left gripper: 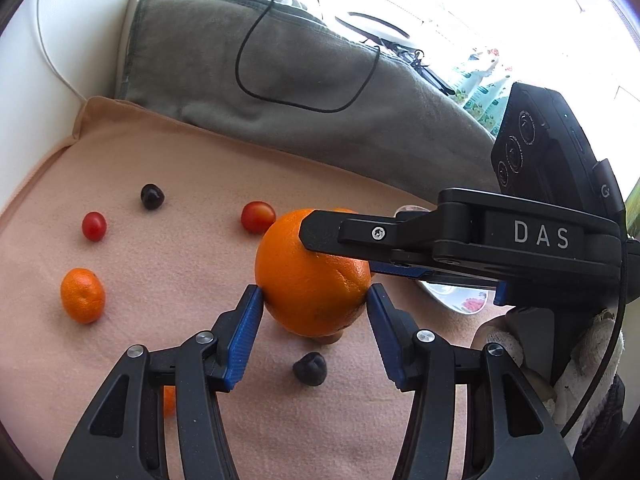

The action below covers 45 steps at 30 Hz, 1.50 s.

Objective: Organize fruits
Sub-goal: 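Carry the large orange with the right tool onto the white plate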

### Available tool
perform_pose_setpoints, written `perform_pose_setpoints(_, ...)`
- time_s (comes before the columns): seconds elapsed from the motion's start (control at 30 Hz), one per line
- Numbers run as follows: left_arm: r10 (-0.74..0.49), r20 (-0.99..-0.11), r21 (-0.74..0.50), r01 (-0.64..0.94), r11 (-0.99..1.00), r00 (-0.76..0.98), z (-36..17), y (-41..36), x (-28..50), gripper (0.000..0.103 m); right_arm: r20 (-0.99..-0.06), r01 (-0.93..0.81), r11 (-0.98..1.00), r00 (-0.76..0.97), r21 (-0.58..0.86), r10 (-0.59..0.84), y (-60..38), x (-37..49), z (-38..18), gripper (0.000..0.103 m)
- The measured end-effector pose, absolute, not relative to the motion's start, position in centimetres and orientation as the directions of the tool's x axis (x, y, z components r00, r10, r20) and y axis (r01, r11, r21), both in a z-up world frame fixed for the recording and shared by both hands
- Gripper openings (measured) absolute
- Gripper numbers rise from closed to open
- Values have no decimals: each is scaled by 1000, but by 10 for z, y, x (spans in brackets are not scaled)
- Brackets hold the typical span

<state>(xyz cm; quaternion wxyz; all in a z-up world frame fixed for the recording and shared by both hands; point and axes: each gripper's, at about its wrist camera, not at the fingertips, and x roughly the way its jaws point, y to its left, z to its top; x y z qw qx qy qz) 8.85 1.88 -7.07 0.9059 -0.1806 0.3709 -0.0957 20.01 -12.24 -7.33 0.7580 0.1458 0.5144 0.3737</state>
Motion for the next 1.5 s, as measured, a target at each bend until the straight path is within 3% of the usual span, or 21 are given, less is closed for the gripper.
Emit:
perform_pose_setpoints(0.97, -474, -661, -390, 274, 879, 582, -69, -134, 133, 53, -682, -191, 768, 365, 612, 634, -310, 207, -86, 61)
perform_pose_setpoints(1.43, -486, -636, -353, 334, 874, 600, -52, -147, 128, 50, -647, -143, 787, 492, 601, 583, -345, 205, -73, 61)
perform_pose_setpoints(1.5, -485, -636, -357, 328, 875, 601, -52, -140, 124, 50, -643, -137, 792, 510, 596, 572, -348, 201, -68, 65)
